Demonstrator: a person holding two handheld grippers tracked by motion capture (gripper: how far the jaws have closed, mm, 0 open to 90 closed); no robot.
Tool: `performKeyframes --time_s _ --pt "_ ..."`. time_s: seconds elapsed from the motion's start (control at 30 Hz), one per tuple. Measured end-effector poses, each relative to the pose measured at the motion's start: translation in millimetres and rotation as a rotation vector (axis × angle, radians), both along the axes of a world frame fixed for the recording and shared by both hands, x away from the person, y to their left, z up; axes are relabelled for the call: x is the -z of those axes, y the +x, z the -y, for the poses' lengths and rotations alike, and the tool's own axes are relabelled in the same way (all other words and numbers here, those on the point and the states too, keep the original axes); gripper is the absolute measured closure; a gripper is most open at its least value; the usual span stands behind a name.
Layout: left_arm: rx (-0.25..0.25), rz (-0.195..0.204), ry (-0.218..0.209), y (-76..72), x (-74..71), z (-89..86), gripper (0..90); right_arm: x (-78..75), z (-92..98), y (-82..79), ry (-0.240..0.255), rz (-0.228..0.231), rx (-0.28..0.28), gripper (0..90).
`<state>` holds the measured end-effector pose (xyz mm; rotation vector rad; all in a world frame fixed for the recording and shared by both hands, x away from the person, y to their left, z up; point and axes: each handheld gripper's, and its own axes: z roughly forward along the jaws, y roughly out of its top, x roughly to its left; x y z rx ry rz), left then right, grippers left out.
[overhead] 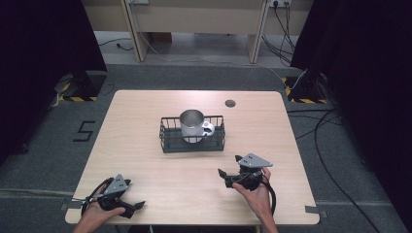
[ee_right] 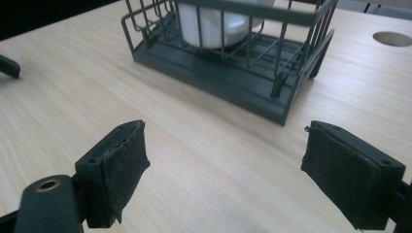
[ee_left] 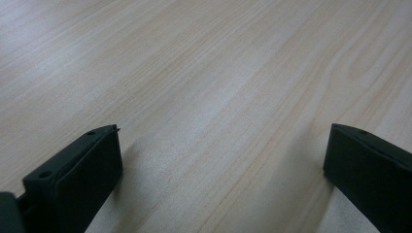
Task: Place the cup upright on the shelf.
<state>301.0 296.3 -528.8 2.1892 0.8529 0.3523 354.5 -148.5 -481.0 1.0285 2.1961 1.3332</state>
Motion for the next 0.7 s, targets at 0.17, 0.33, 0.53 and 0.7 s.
performKeyframes --time_s 0.17,0.33,0.53,0.7 --pt "0.001 -0.001 0.000 -0.1 0.0 0.0 0.0 6.7 -1.0 -7.4 -0.032 -0.008 0.005 15.7" --pt "0.002 -0.001 0.000 -0.5 0.0 -0.1 0.0 14.7 0.5 -15.1 -0.058 -0.034 -0.004 15.7" --pt "0.003 -0.001 0.001 -0.5 0.0 -0.2 0.0 24.9 3.6 -24.5 -0.074 -0.079 -0.007 15.7" --pt "0.003 -0.001 0.001 -0.5 0.0 -0.2 0.0 30.1 6.5 -29.9 -0.097 -0.107 -0.006 15.6"
